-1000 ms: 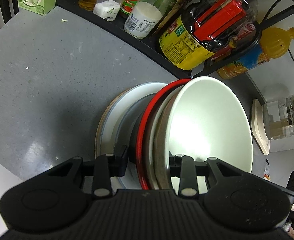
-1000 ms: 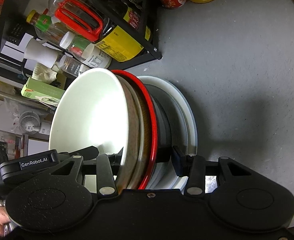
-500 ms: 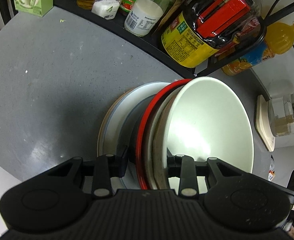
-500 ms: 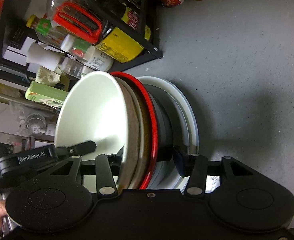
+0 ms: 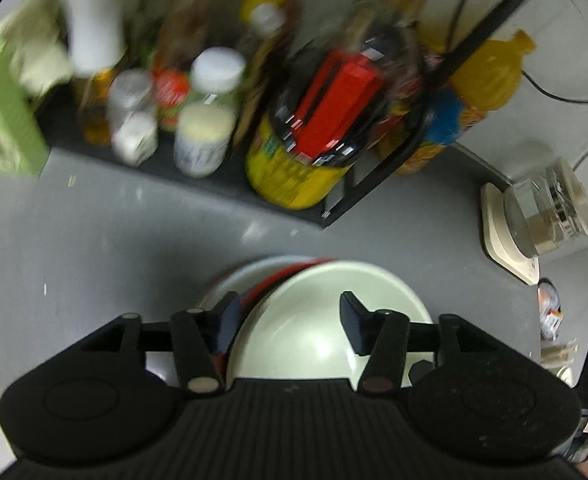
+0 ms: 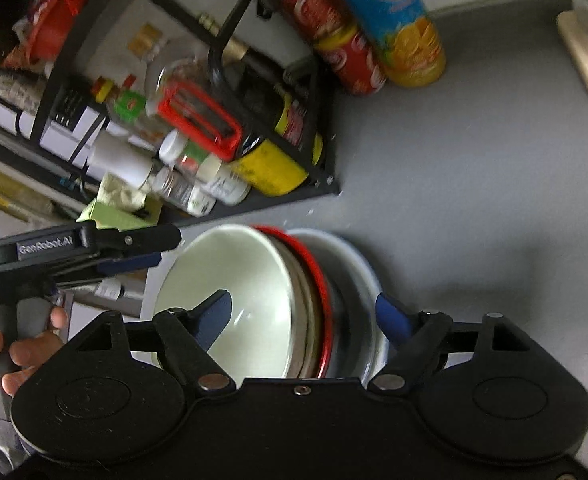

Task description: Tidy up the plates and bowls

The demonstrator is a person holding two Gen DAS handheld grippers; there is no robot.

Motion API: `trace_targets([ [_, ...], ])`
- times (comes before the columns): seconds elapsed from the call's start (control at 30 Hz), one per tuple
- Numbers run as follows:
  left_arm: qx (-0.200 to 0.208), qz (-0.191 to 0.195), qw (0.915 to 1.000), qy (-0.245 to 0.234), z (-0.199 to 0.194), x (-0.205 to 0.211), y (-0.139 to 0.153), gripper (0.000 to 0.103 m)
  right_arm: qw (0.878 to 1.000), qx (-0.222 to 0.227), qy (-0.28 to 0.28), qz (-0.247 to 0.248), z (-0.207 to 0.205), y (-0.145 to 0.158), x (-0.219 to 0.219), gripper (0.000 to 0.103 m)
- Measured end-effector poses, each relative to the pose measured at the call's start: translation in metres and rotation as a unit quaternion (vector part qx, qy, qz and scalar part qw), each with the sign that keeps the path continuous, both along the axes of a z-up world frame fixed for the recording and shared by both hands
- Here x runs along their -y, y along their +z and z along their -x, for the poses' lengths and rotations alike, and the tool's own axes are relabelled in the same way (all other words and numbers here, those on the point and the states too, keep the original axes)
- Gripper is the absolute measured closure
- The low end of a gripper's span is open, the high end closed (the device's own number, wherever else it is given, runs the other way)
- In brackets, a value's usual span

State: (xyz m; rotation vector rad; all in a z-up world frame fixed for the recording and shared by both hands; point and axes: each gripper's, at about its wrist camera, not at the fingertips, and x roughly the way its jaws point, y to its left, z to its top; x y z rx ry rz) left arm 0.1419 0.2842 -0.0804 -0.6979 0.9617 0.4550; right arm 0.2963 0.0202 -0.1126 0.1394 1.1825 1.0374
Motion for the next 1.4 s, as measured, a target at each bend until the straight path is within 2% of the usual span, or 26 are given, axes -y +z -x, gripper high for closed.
trace_targets([
  [0.13,0.019,-0.023,0.9987,-0.043,-0.024,0.008,0.017,0.038,0.999,0.02,-0.042,-0.004,-0.004,0.012,0.02,0.016],
  [0.33,0.036,-0.028,0.9946,-0.094,-0.057,0.031,0.029,0.034,0.992,0.05,-0.118,-0.003,-0.008,0.029,0.065,0.01],
  [0.43,0.042,-0.033,0.9928,-0.107,-0.067,0.043,0.032,0.026,0.986,0.07,-0.152,-0.005,-0.004,0.037,0.089,0.003],
  [0.63,0.061,-0.049,0.9877,-0.135,-0.071,0.077,0.042,0.015,0.97,0.11,-0.217,-0.006,0.021,0.052,0.139,0.002],
  [0.73,0.064,-0.056,0.9858,-0.145,-0.066,0.097,0.046,0.009,0.963,0.128,-0.239,-0.001,0.037,0.056,0.161,0.002],
  [0.97,0.069,-0.062,0.9822,-0.163,-0.033,0.14,0.053,0.008,0.95,0.148,-0.276,-0.004,0.081,0.064,0.211,0.001],
  [1.1,0.079,-0.081,0.9784,-0.173,-0.009,0.16,0.061,0.006,0.943,0.164,-0.29,-0.005,0.106,0.07,0.231,0.0],
  [1.23,0.092,-0.084,0.9762,-0.177,0.015,0.176,0.068,0.002,0.935,0.19,-0.298,0.001,0.13,0.075,0.247,0.0],
  [1.4,0.1,-0.104,0.9719,-0.186,0.044,0.197,0.074,0.001,0.93,0.197,-0.31,-0.005,0.154,0.077,0.266,0.001],
])
